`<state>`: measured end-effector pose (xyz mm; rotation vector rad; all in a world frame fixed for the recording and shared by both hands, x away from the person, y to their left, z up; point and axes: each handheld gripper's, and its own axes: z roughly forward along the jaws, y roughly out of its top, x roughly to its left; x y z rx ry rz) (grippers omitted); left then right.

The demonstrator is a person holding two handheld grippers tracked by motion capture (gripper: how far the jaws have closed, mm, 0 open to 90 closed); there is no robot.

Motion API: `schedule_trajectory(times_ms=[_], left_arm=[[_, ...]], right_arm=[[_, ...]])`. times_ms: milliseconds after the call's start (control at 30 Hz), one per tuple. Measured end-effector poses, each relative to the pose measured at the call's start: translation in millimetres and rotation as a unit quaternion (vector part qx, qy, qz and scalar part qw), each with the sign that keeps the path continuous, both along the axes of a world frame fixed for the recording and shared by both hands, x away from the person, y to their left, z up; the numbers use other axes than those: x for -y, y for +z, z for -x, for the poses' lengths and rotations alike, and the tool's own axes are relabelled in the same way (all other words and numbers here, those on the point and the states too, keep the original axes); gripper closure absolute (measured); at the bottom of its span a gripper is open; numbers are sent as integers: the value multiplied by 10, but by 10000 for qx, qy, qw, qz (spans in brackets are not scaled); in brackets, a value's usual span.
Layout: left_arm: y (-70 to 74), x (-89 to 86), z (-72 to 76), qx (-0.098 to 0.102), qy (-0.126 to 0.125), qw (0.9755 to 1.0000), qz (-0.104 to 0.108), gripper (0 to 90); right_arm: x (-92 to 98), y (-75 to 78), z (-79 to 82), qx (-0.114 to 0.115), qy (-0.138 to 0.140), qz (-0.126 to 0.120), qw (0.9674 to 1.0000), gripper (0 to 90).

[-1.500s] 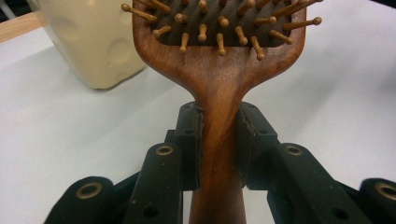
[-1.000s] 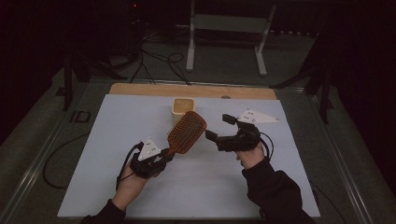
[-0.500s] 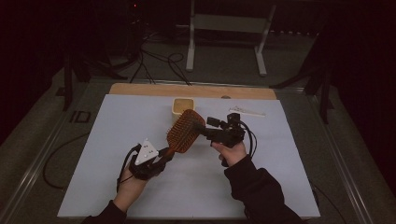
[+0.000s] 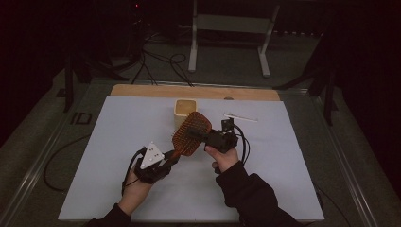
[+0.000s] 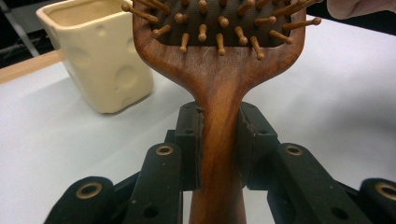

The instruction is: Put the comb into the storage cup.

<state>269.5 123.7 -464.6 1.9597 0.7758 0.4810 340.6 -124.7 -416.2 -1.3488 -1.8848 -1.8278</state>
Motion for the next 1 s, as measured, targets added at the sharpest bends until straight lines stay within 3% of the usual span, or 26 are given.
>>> schedule_trajectory(times_ms=[167, 433, 600, 767, 1000], left_arm=[[3, 7, 4, 5, 11, 10000, 39, 730], [14, 23, 10, -33, 3, 10000, -14, 730], [4, 51, 16, -44, 39, 9999, -105, 728], [13, 66, 17, -26, 41, 9999, -109, 726], [13, 62, -11, -203, -102, 9997, 0, 715]], right_arm=[[-20, -31, -5, -65, 31, 132, 9999, 365], [-30, -63, -15, -153, 117, 77, 9998, 448], [-23, -48, -31, -178, 213, 226, 9994, 487], [-24, -22, -12, -7, 254, 270, 9993, 512], [-39, 20, 1, 148, 284, 407, 9987, 526]])
